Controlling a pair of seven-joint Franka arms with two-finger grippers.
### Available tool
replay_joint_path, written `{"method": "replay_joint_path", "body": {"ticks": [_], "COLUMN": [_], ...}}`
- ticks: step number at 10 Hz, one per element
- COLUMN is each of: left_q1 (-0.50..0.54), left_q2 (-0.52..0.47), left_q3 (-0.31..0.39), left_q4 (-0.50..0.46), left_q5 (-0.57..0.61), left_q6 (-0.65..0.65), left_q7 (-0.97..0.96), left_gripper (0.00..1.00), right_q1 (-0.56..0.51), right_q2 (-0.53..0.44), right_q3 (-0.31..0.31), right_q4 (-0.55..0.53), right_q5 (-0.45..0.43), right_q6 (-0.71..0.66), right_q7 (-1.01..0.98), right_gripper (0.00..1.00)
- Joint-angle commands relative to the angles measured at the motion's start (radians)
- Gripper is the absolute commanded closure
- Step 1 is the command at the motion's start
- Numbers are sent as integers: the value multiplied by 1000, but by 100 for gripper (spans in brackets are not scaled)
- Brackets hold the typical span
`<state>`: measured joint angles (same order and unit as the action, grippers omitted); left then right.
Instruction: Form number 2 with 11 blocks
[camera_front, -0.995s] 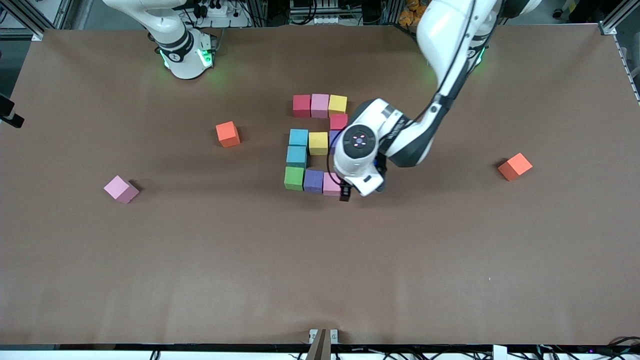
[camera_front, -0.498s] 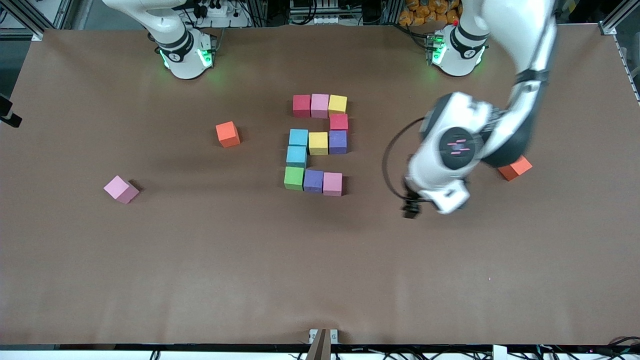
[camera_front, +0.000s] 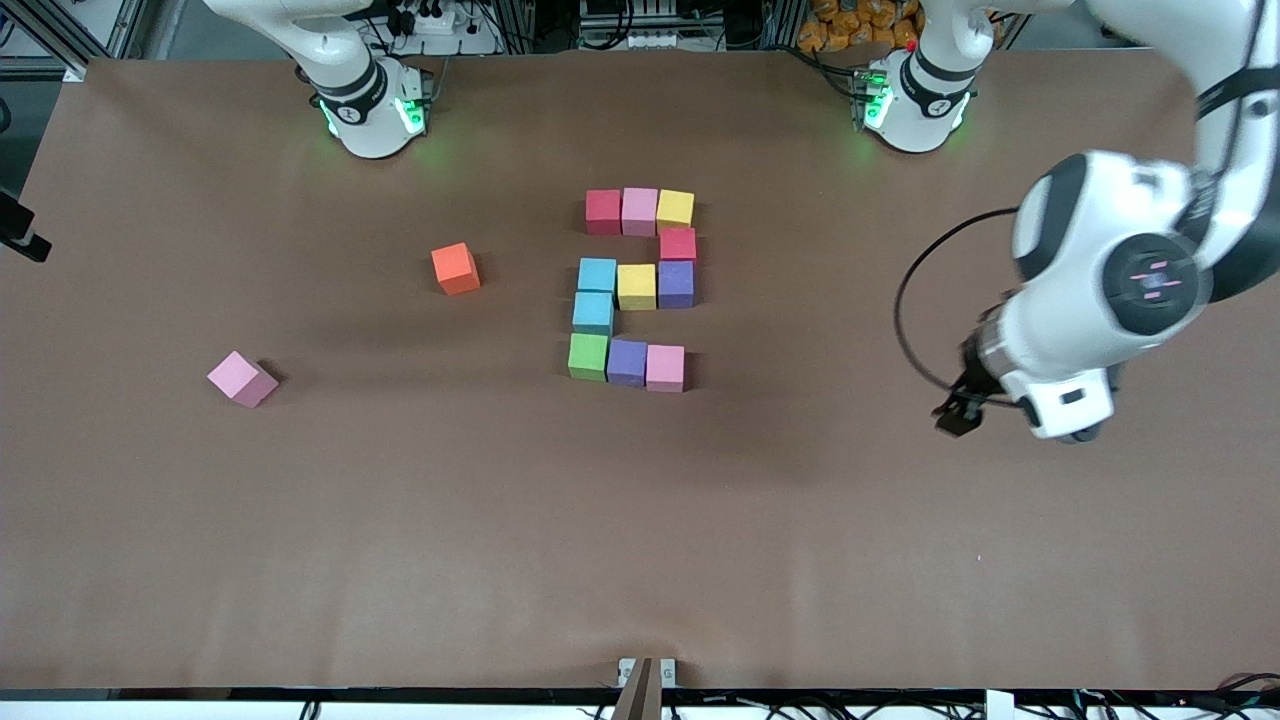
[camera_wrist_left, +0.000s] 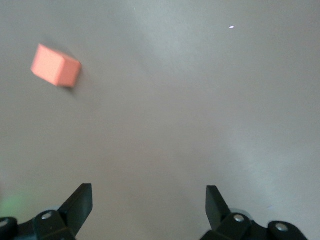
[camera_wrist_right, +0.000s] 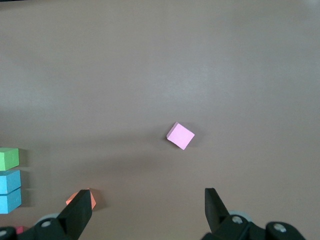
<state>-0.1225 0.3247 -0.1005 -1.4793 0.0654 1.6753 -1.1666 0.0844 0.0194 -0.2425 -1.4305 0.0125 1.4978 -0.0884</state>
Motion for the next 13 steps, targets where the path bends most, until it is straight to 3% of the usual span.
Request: {"method": "replay_joint_path", "body": {"ticks": [1,2,4,8,13], "left_q1": [56,63,61,61,58], "left_q2": [-102,-137,-217,-369,-374], "left_q3": [-10,5,54,56,56], "left_q4": [-41,-44,-64,-127,-69], "left_q5": [16,16,10,4,-53], "left_q6": [-58,-98,-112,-80,-88], "left_q7": [283,405,633,893,1117], "left_gripper": [0,0,0,0,0], "right_q1": [11,23,168,179,176], "right_q2": [8,10,51,51,51], "right_q3": [-9,-4,-6,-4,-6], "right_q4": [19,19,19,19,19], "right_q5": [9,10,-31,-13,-13], "right_q6": [-5,4,9,-1,-1], "right_q7": [3,1,13,9,10], "right_gripper": [0,0,0,0,0]}}
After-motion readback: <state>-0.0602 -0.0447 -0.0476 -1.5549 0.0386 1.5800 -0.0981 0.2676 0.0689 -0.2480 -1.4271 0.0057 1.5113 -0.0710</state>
